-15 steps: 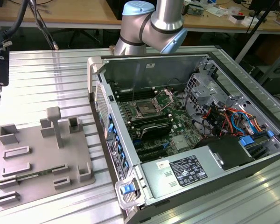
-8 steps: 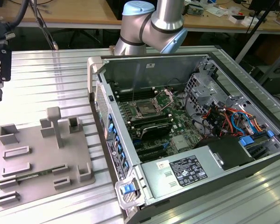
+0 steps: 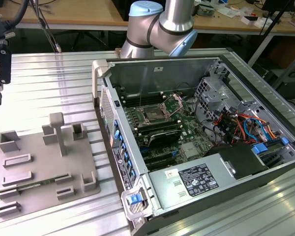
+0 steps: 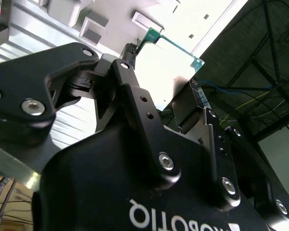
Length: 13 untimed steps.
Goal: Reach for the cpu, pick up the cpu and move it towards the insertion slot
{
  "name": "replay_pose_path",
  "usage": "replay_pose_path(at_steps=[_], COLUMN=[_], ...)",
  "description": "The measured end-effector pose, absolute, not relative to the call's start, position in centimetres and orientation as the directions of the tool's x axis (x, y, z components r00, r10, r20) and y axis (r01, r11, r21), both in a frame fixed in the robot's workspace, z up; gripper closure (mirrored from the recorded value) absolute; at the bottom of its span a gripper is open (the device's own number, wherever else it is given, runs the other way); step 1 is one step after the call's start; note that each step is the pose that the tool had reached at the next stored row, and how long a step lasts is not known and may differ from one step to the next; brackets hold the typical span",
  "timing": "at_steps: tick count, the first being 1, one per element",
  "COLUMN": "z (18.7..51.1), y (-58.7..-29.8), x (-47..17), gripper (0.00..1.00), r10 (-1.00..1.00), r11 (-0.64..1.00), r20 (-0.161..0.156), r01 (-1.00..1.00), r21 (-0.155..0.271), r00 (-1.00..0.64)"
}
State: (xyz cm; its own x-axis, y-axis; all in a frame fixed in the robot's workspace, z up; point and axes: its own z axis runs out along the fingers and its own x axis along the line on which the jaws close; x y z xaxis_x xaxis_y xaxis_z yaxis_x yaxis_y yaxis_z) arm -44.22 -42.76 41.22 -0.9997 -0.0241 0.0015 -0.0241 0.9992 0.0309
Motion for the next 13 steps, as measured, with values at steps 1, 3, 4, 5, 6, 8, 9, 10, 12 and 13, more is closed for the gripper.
replay_pose_path(at_steps=[1,3,4,5,6,8,9,10,12,13], z=[41.26,41.3,41.34,41.39,41.5,41.61,41.67,41.72,41.84,41.89], y=[-42.76,-42.76,-42.76,-42.76,-42.76,-42.76,-42.76,-42.76,-42.76,-42.76], x=[-44.22,-44.22,-44.22,-44.22,-44.22,-44.22,-44.22,-44.22,-44.22,-44.22], gripper=[0.45,0.45,0.45,0.45,0.45,0.45,0.45,0.45,0.45,0.45], r10=[-0.024,-0.024,-0.024,-0.024,-0.024,-0.024,-0.024,-0.024,-0.024,-0.024], r11=[0.999,0.999,0.999,0.999,0.999,0.999,0.999,0.999,0.999,0.999], r20=[0.001,0.001,0.002,0.002,0.001,0.001,0.001,0.001,0.001,0.001], r01=[-0.024,-0.024,-0.024,-0.024,-0.024,-0.024,-0.024,-0.024,-0.024,-0.024], r21=[0.032,0.033,0.034,0.035,0.038,0.04,0.041,0.042,0.043,0.044], r00=[-1.0,-1.0,-1.0,-1.0,-1.0,-1.0,-1.0,-1.0,-1.0,-1.0])
